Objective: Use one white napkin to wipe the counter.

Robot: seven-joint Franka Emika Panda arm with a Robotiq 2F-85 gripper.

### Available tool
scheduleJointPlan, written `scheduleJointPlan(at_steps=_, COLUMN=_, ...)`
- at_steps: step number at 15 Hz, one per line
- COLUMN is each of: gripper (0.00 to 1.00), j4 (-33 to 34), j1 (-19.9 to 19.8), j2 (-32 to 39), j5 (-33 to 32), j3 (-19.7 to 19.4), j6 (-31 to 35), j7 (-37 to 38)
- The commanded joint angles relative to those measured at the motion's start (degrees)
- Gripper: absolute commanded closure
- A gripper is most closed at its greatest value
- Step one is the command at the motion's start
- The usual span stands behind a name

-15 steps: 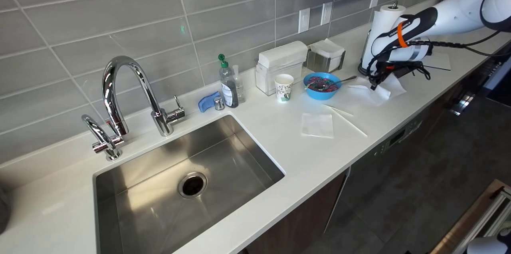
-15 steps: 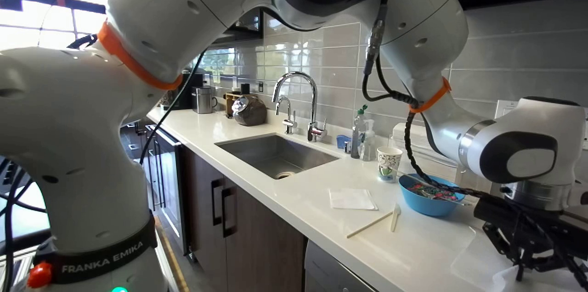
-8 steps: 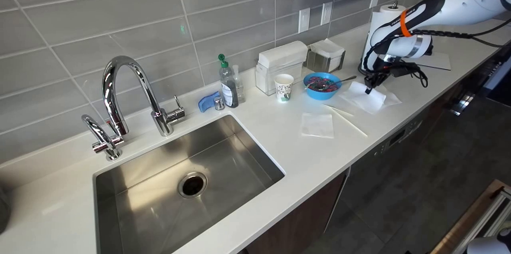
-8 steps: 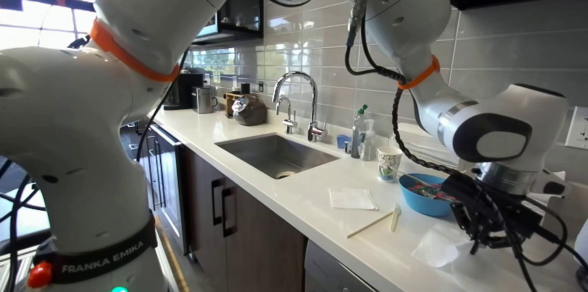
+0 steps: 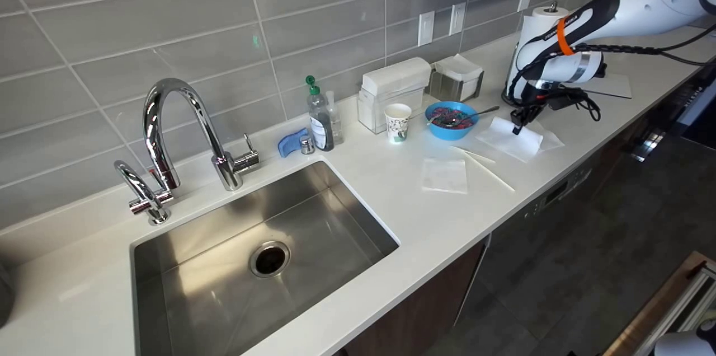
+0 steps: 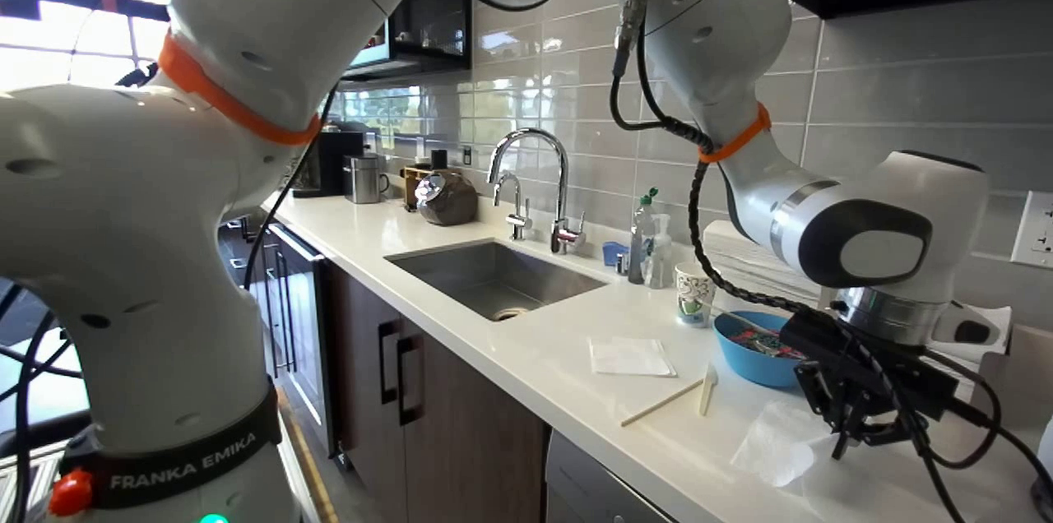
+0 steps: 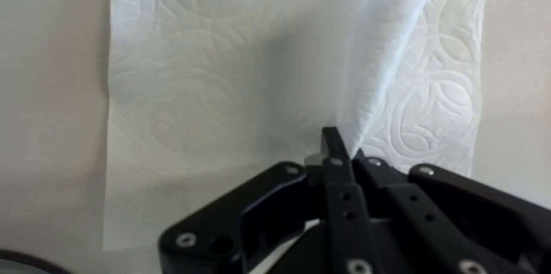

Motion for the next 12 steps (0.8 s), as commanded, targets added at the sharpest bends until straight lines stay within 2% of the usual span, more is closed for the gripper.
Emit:
scheduleJointPlan(at_steps=1, gripper=1.0, j4=-1.6, j1=3.5, j2=1.0, j5=-2.2, j3=-1.1, j6=2.3, j7=-1.7)
scheduleJointPlan(at_steps=6, gripper=1.0, j4=-4.1, j1=5.1, j2=-0.2, j5=-2.4, j3=1.1, j6=5.8, j7=-6.4)
scheduleJointPlan(at_steps=11, gripper=1.0, j4=-7.8, j1=2.6, j2=-2.5, j5=1.8, j3=7.2, j6=2.5, j7=-17.4)
scheduleJointPlan(at_steps=12, gripper=1.0, j4=-8.7, j1=3.2, j2=-3.2, j5=2.0, j3=6.7, j6=1.9, j7=-17.9)
